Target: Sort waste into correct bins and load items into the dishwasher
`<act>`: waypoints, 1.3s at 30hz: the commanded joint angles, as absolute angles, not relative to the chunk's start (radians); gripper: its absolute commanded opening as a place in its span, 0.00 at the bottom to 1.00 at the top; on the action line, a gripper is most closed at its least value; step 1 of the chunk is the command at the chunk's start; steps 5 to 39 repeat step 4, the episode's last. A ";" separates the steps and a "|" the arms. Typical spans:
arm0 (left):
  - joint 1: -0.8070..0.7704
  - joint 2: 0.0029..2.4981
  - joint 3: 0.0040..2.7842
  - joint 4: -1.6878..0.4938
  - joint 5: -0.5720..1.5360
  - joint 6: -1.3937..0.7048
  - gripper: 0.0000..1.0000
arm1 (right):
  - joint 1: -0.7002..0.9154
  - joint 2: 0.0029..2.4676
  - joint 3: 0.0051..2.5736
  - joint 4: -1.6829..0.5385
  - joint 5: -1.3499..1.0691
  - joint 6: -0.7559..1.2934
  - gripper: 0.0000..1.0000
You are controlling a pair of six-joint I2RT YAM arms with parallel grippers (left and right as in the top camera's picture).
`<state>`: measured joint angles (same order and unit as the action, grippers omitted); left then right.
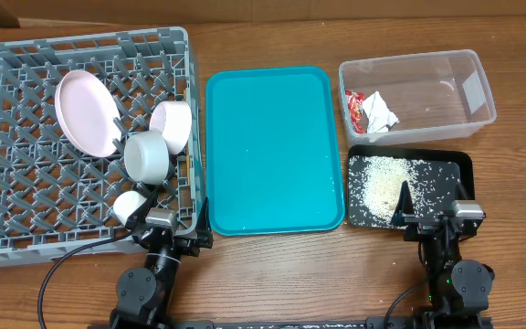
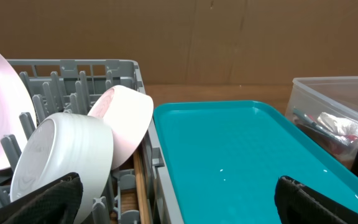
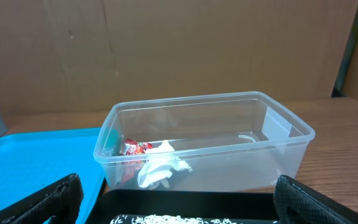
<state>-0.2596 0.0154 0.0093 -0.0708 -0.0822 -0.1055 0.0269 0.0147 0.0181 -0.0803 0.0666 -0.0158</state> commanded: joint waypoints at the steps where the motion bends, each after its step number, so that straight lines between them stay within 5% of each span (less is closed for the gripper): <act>1: -0.251 0.006 0.005 -0.069 -0.084 -0.119 1.00 | 0.027 0.004 0.008 -0.076 0.065 -0.019 1.00; 39: -0.251 0.006 0.005 -0.069 -0.084 -0.119 1.00 | 0.027 0.004 0.008 -0.076 0.065 -0.019 1.00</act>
